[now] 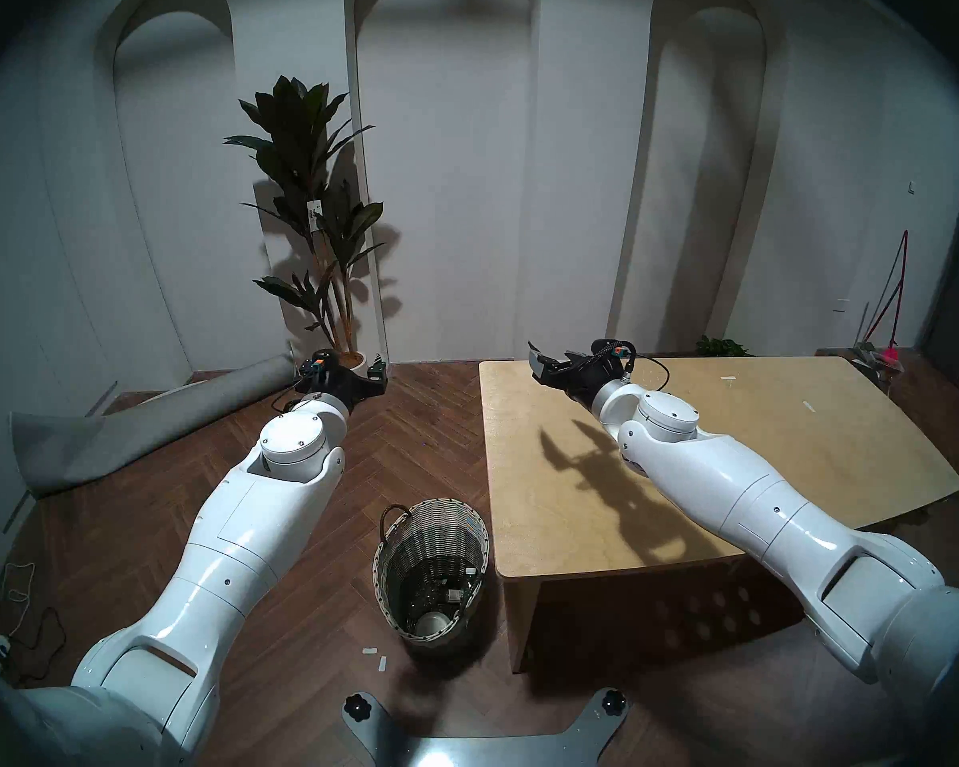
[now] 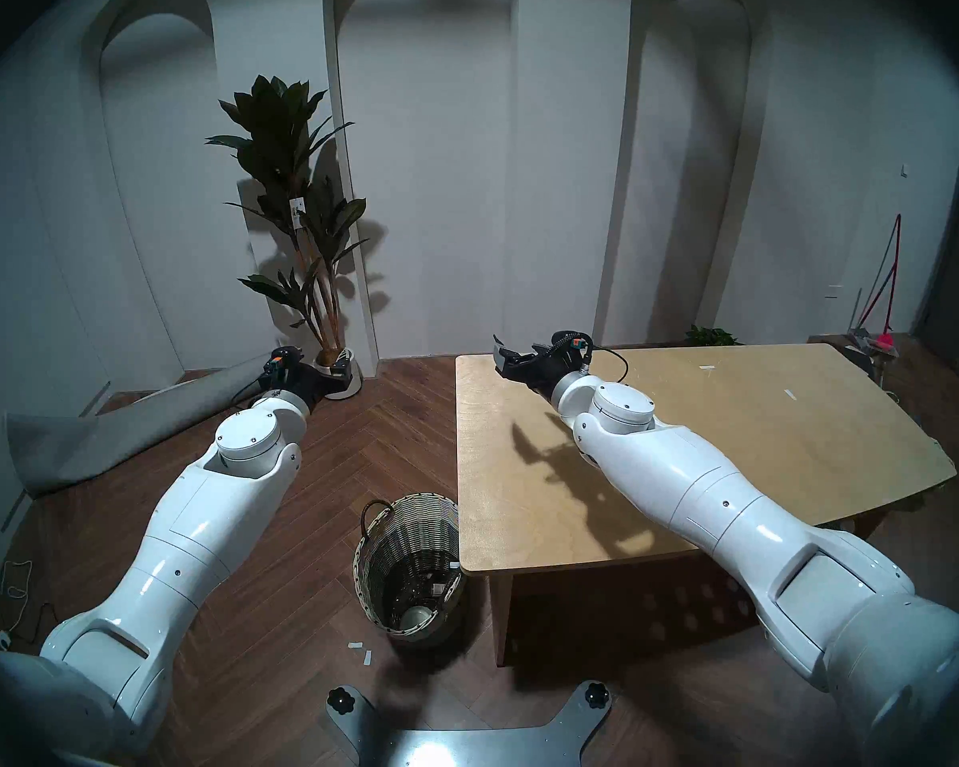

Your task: Load the items into the basket from the rear

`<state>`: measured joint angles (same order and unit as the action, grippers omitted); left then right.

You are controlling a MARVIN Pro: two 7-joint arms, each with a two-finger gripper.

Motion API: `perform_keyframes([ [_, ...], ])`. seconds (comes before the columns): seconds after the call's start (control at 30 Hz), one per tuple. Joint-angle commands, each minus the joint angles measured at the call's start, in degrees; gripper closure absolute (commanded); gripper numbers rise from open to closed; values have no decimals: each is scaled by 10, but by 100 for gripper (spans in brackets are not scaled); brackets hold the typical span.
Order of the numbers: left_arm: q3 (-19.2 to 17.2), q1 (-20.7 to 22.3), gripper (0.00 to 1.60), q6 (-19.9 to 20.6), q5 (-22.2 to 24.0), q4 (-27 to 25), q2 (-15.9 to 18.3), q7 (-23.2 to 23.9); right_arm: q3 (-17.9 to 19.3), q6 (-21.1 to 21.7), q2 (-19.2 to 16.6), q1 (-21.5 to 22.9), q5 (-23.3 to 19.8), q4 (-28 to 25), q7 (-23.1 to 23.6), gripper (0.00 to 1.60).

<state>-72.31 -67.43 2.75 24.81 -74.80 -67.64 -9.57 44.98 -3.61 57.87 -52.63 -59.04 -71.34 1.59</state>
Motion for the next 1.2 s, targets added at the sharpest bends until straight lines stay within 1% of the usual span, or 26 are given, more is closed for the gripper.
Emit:
perform_keyframes([
  [0.0, -6, 41, 0, -3, -9, 13, -2, -7, 20, -30, -57, -17, 6, -67, 20, 0],
  [0.2, -7, 55, 0, -6, -18, 41, -5, -18, 28, -49, -95, -50, 12, -114, 27, 0],
  [0.47, -7, 78, 0, -13, -36, 87, -10, -38, 38, -85, -135, -98, 25, -177, 13, 0],
  [0.6, -8, 90, 0, -18, -44, 113, -15, -51, 51, -108, -157, -125, 29, -213, -14, 0],
  [0.63, -5, 92, 0, -21, -50, 117, -13, -52, 50, -112, -163, -127, 40, -214, -21, 0],
  [0.67, -4, 95, 0, -25, -54, 125, -14, -56, 55, -119, -169, -138, 41, -229, -34, 0],
  [0.73, -2, 100, 0, -34, -63, 135, -15, -63, 61, -129, -176, -150, 45, -239, -61, 0],
  [0.83, -1, 107, 0, -50, -73, 154, -22, -75, 69, -144, -177, -167, 55, -250, -90, 0],
  [0.9, 4, 110, 0, -67, -83, 169, -26, -81, 72, -150, -174, -180, 65, -259, -118, 0],
  [0.97, 6, 113, 0, -84, -90, 186, -29, -87, 74, -154, -168, -189, 76, -266, -142, 0],
  [1.03, 5, 115, 0, -93, -93, 198, -29, -91, 77, -153, -160, -194, 79, -266, -155, 0],
  [1.07, 6, 119, 0, -105, -97, 209, -30, -95, 77, -153, -155, -196, 89, -268, -174, 0],
  [1.17, 9, 126, 0, -124, -103, 230, -31, -99, 73, -148, -137, -193, 105, -262, -207, 0],
])
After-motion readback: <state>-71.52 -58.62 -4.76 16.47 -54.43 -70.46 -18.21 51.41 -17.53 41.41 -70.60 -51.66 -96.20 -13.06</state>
